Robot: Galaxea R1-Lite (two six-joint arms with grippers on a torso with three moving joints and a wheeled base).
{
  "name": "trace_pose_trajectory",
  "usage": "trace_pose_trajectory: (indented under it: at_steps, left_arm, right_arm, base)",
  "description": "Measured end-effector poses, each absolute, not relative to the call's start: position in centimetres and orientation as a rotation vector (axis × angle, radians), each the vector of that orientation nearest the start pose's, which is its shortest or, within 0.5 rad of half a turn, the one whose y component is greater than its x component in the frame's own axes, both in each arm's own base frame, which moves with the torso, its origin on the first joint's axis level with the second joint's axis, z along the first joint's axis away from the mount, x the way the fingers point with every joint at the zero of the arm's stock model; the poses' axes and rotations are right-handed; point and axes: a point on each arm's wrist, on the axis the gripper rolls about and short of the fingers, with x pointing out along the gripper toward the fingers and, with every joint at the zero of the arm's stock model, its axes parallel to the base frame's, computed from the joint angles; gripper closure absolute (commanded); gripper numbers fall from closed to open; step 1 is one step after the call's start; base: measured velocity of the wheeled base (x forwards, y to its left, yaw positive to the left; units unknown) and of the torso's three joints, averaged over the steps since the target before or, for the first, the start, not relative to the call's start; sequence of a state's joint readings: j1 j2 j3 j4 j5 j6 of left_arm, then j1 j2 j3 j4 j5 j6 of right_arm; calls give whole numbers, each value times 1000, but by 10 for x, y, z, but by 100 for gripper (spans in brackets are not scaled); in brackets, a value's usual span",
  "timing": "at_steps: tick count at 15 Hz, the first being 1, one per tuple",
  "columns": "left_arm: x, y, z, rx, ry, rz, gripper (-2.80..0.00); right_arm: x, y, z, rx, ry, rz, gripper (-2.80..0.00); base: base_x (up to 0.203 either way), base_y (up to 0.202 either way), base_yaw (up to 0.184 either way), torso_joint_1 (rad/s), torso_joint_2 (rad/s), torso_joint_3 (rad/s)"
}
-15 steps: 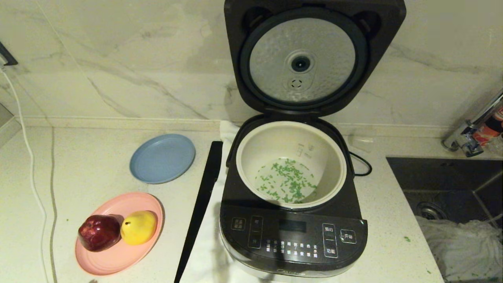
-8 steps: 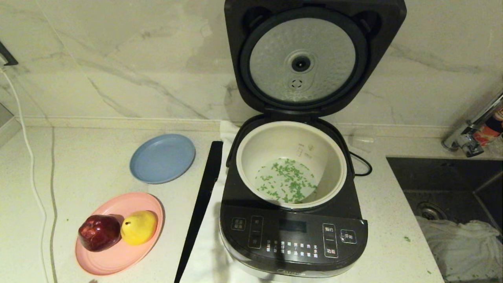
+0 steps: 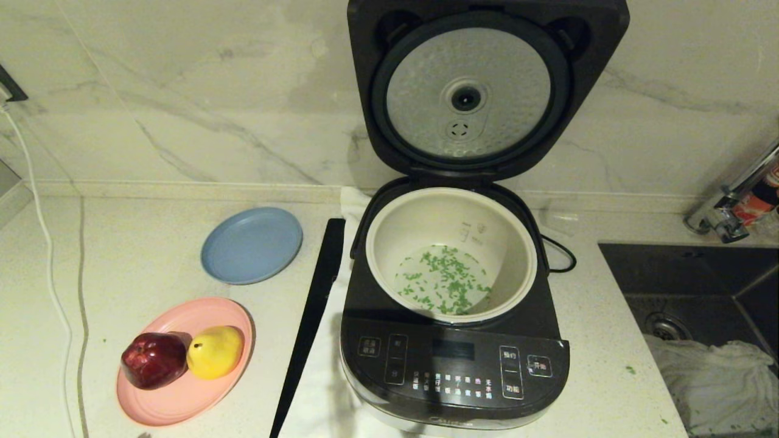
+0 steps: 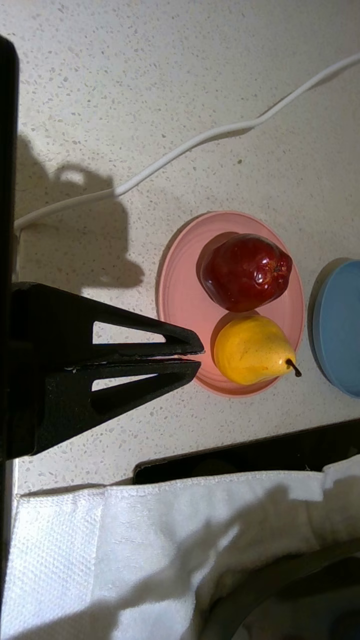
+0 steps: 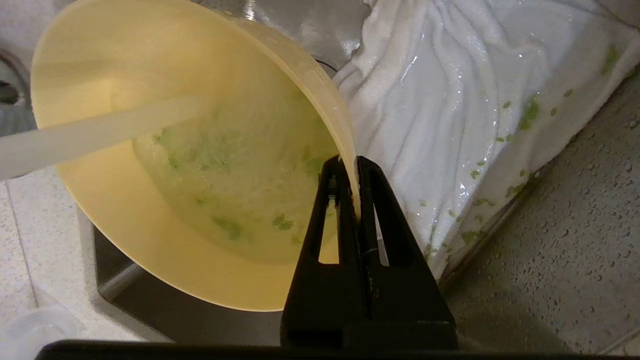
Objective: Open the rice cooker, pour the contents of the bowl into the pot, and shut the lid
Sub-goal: Fill a bowl with water from the tap, then pour the water from the bowl into the rice cooker
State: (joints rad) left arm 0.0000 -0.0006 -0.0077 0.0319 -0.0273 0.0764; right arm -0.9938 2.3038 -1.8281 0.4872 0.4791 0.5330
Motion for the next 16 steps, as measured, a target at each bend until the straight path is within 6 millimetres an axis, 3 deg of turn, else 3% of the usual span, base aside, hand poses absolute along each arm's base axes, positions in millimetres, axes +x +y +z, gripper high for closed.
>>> trace_pose_trajectory:
  at_steps: [4,7,11,16]
  left_arm:
    - [-23,-1,74,76,23,-28,0]
    - [-23,-1,74,76,23,-28,0]
    - [-23,-1,74,76,23,-28,0]
    - [-23,-1,74,76,23,-28,0]
  right_arm:
    - [252,-362,134,1161,618,-672,0]
    - [255,-341,139,1167,687,-650,0]
    - [265,-283,153,1092,794,-565,0]
    - [265,-191,199,978,854,-403,0]
  base:
    - [0,0,0,0,0,0]
    - [0,0,0,0,0,0]
    - [0,0,0,0,0,0]
    - [0,0,0,0,0,0]
